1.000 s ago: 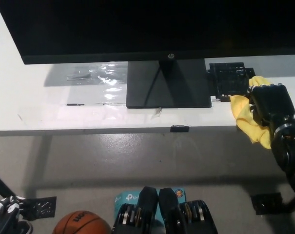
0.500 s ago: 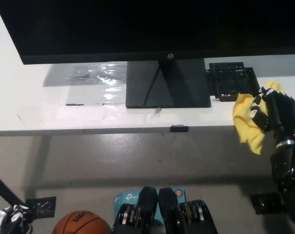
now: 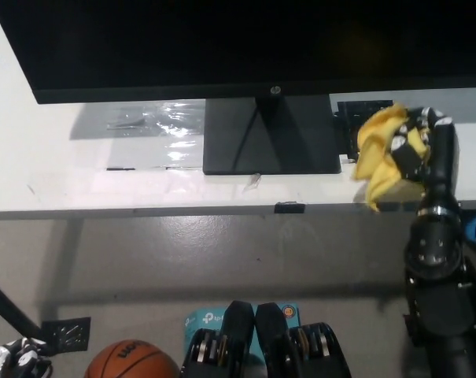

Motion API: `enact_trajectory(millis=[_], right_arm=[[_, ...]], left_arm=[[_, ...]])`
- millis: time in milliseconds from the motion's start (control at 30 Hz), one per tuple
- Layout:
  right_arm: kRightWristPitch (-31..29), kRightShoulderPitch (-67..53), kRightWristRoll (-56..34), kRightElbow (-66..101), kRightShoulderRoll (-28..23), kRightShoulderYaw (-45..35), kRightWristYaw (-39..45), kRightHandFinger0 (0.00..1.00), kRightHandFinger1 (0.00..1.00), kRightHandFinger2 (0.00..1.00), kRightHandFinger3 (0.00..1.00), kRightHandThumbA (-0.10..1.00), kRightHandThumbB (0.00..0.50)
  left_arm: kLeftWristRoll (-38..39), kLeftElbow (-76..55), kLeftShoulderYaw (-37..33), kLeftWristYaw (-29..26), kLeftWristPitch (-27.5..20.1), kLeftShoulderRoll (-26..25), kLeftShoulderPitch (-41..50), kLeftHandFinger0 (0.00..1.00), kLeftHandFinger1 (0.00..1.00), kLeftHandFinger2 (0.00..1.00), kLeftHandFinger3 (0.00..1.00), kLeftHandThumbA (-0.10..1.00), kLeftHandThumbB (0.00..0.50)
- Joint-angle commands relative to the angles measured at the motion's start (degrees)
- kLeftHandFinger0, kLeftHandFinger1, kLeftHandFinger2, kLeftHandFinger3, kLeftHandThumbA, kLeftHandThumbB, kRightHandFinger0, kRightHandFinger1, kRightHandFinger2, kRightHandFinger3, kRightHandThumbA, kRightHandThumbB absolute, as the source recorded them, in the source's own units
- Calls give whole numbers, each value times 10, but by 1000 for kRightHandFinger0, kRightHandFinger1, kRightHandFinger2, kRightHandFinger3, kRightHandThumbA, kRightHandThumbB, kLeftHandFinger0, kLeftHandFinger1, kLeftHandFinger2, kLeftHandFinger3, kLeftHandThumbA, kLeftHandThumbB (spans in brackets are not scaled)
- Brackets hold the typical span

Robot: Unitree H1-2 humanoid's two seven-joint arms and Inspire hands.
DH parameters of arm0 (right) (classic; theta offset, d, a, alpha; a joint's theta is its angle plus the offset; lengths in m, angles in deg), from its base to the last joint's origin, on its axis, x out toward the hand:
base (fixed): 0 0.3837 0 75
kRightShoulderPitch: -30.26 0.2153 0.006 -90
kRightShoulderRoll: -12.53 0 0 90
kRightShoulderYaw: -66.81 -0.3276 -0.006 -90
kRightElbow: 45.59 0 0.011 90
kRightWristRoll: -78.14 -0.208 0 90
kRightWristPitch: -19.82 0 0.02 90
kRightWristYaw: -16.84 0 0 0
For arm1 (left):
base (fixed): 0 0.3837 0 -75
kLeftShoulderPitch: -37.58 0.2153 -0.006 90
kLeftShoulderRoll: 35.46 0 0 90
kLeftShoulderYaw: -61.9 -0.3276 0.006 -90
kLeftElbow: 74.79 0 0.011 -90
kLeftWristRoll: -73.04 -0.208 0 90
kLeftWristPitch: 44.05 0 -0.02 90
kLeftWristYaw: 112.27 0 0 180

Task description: The robot uses its right hand to pick up the cloth kept in the middle of the desk and use it to wipe the monitor in the middle of the desk by swiping its screen twice

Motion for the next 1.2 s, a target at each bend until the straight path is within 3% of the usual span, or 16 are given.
enact_trajectory(millis=[0, 100, 167, 233, 267, 367, 467, 500, 567, 633, 733, 933, 1033, 1100, 1133, 1167], right_arm=[[-4, 103, -151, 66, 31, -57, -11, 0, 0, 11, 29, -100, 272], [-8, 118, -186, 73, 37, -73, -1, 0, 0, 0, 84, -100, 262], [4, 140, -183, 85, 38, -87, -23, 0, 0, 169, 230, -100, 117], [-15, 158, -194, 87, 36, -101, -34, 0, 0, 266, 228, -100, 125], [-16, 162, -198, 89, 36, -106, -37, 0, 0, 268, 252, -100, 114], [1, 174, -212, 98, 37, -128, -52, 0, 0, 251, 293, -100, 176], [-7, 186, -209, 103, 33, -136, -68, 0, 0, 323, 357, -100, 168], [3, 196, -202, 117, 21, -138, -74, 0, 0, 291, 364, -100, 147], [11, 209, -197, 124, 9, -139, -80, 0, 0, 214, 353, -100, 204], [5, 217, -205, 127, 4, -142, -84, 0, 0, 174, 357, -100, 200], [2, 234, -217, 121, -5, -153, -101, 0, 0, 79, 176, -100, 258], [-27, 244, -180, 96, -21, -138, -138, 0, 0, 95, 151, -100, 228], [-67, 252, -112, 54, -23, -107, -194, 0, 0, 115, 130, -100, 258], [-46, 256, -59, 34, -29, -79, -234, 0, 0, 194, 191, -100, 230], [-43, 258, -37, 15, -35, -62, -249, 0, 0, 265, 175, -100, 160], [-58, 265, -9, -17, -44, -36, -262, 0, 0, 273, 99, -100, 156]], left_arm=[[-20, -29, -4, 3, -27, -25, 12, 687, 692, 88, 0, 661, 500], [-24, -30, -5, 3, -26, -26, 13, 702, 706, 105, 2, 670, 500], [-26, -26, -6, 4, -31, -27, 12, 697, 705, 116, 3, 672, 500], [-19, -22, -4, 5, -32, -22, 14, 692, 693, 105, 0, 655, 500], [-21, -21, -4, 4, -33, -22, 14, 691, 693, 104, 0, 652, 500], [-28, -21, -7, 2, -39, -23, 21, 694, 704, 117, 0, 660, 500], [-33, -20, -7, -3, -42, -23, 23, 696, 699, 114, 0, 667, 500], [-36, -30, -7, -7, -27, -21, 25, 704, 699, 103, 0, 666, 500], [-34, -31, -7, -6, -23, -19, 28, 720, 707, 106, 0, 648, 500], [-35, -35, -7, -6, -15, -19, 30, 729, 711, 103, 0, 639, 500], [-37, -36, -7, -6, -17, -20, 31, 712, 691, 80, 0, 629, 500], [-52, -40, -11, -9, -17, -23, 32, 691, 680, 74, 0, 630, 500], [-46, -29, -11, -4, -27, -22, 28, 682, 666, 58, 0, 624, 500], [-45, -34, -12, -3, -20, -22, 29, 695, 684, 68, 0, 618, 500], [-45, -35, -12, -2, -15, -22, 28, 700, 687, 70, 0, 617, 500], [-48, -36, -13, -3, -16, -23, 28, 687, 679, 69, 0, 621, 500]])
